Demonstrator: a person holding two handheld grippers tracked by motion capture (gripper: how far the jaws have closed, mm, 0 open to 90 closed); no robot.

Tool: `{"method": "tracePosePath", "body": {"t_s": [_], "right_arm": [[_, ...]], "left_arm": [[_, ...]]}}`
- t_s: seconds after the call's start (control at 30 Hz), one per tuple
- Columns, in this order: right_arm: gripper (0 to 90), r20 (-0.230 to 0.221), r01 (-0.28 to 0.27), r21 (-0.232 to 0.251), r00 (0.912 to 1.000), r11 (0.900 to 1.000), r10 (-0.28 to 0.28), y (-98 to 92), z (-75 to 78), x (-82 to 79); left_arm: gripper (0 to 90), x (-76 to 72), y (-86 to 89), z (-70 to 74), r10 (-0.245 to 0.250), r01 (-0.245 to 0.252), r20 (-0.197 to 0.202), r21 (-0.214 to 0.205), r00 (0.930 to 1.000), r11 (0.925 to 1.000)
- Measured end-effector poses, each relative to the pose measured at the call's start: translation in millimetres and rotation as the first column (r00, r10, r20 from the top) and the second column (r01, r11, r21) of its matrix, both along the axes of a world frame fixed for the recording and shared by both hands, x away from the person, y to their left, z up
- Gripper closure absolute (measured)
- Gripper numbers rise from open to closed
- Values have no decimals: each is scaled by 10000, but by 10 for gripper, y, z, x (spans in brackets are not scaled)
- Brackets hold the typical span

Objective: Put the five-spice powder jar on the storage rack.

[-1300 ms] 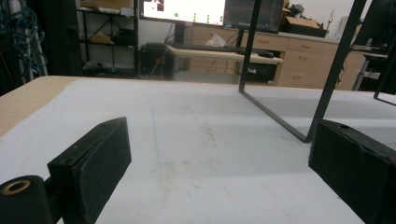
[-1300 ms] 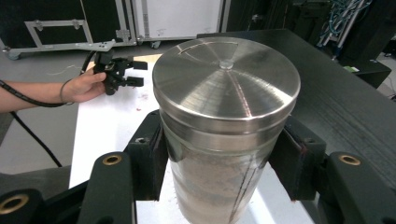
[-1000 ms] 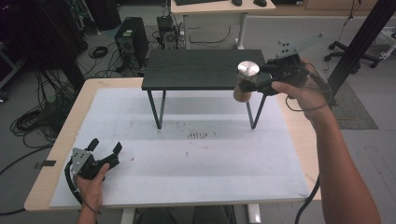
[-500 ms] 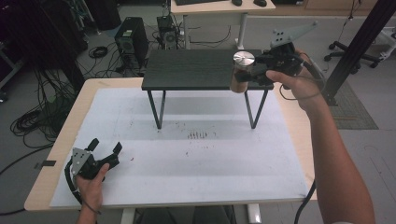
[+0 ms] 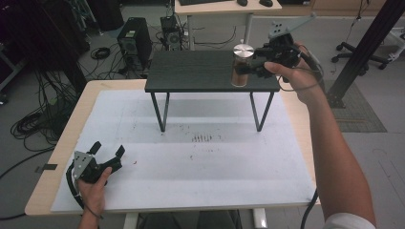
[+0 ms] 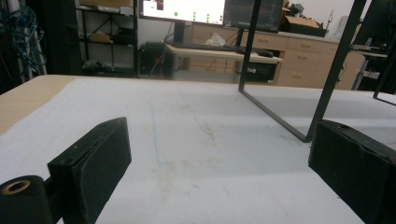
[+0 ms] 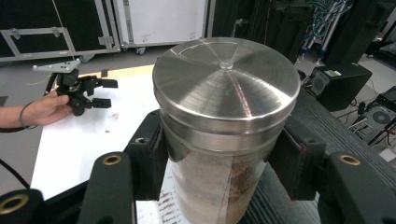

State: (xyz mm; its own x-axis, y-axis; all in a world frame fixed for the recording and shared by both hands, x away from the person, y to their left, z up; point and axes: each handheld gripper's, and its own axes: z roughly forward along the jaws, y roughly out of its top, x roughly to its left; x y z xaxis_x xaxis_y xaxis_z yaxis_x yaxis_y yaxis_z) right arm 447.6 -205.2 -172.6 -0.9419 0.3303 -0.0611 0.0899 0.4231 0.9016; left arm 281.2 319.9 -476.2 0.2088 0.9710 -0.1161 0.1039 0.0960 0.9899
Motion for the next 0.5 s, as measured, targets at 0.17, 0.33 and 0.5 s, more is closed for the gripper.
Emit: {"method": "tracePosePath", "body": {"t_s": [0.17, 0.33, 0.5], "right_arm": [[435, -31, 84, 36, 10000, 10000, -84, 30, -1, 78], [435, -89, 166, 63, 9998, 9998, -165, 52, -17, 149], [435, -163, 271, 47, 9995, 9996, -270, 72, -44, 214]], "left_arm": [[61, 0, -1, -1, 7, -7, 10, 12, 10000, 10000], [61, -1, -1, -1, 6, -6, 28, 22, 10000, 10000], [62, -1, -1, -1, 20, -20, 40, 3, 10000, 10000]]}}
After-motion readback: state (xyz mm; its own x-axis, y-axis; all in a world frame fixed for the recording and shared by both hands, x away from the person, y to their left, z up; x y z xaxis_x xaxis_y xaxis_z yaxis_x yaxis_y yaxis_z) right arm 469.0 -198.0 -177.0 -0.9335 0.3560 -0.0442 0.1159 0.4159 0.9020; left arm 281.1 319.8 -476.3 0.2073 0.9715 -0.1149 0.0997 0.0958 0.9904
